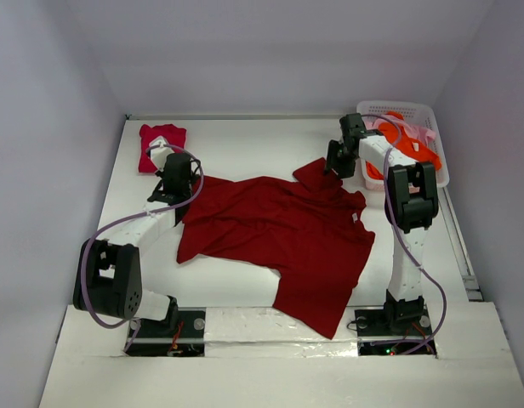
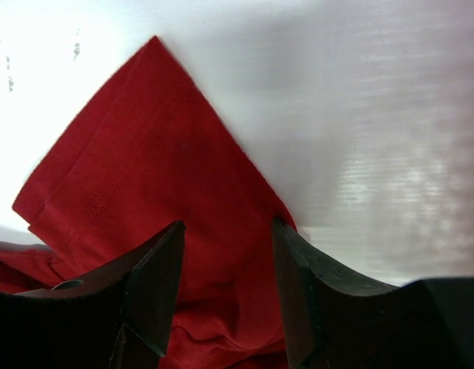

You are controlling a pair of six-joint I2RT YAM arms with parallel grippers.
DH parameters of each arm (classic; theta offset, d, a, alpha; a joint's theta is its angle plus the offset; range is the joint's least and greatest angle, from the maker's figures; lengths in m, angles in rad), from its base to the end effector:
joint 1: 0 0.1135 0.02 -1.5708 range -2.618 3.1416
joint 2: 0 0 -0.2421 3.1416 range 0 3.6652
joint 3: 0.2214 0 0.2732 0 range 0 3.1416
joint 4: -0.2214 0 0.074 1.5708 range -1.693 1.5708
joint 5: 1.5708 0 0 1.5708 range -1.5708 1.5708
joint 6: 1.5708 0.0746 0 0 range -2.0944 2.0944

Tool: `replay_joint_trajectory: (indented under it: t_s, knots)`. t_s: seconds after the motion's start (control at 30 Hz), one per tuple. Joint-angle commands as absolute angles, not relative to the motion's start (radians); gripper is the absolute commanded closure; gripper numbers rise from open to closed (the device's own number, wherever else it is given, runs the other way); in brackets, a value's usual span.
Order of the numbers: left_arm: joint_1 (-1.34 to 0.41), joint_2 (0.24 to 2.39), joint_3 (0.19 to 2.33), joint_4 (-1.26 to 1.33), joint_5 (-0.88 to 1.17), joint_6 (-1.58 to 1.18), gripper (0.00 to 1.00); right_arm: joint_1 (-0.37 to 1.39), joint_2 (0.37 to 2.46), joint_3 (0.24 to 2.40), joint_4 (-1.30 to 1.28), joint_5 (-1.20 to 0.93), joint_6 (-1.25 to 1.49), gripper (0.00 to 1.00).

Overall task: Fold and stack the t-shirts
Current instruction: Flatten the tshirt out

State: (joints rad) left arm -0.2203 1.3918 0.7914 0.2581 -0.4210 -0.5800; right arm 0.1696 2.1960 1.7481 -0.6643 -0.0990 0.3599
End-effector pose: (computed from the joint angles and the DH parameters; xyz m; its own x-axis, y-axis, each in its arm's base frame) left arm 0.3624 -0.0499 0.2030 -0.1774 -0.4728 -0.8631 -0.3269 0.8555 -0.4015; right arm 0.4852 0.0906 0.1155 -0.9015 0.2012 -0.3831 0.1137 0.9644 0.2388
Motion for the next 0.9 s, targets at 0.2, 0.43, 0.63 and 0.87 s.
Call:
replay_joint_trajectory:
  t_s: [0.2, 0.43, 0.63, 0.87]
  knots:
    - [-0.213, 1.376, 0.785, 0.301, -0.414, -0.571, 1.00, 0.164, 2.112, 1.743, -0.653, -0.043, 0.382, 0.46]
    - [-0.213, 1.382, 0.784, 0.305, -0.411, -0.572, 1.00, 0.164, 2.108, 1.749, -0.650, -0.031, 0.388, 0.46]
    - [-0.213, 1.387, 0.781, 0.308, -0.403, -0.574, 1.00, 0.164, 2.144, 1.746, -0.649, -0.058, 0.383, 0.46]
    - [-0.213, 1.384, 0.772, 0.313, -0.402, -0.572, 1.00, 0.164, 2.141, 1.704, -0.620, -0.095, 0.387, 0.46]
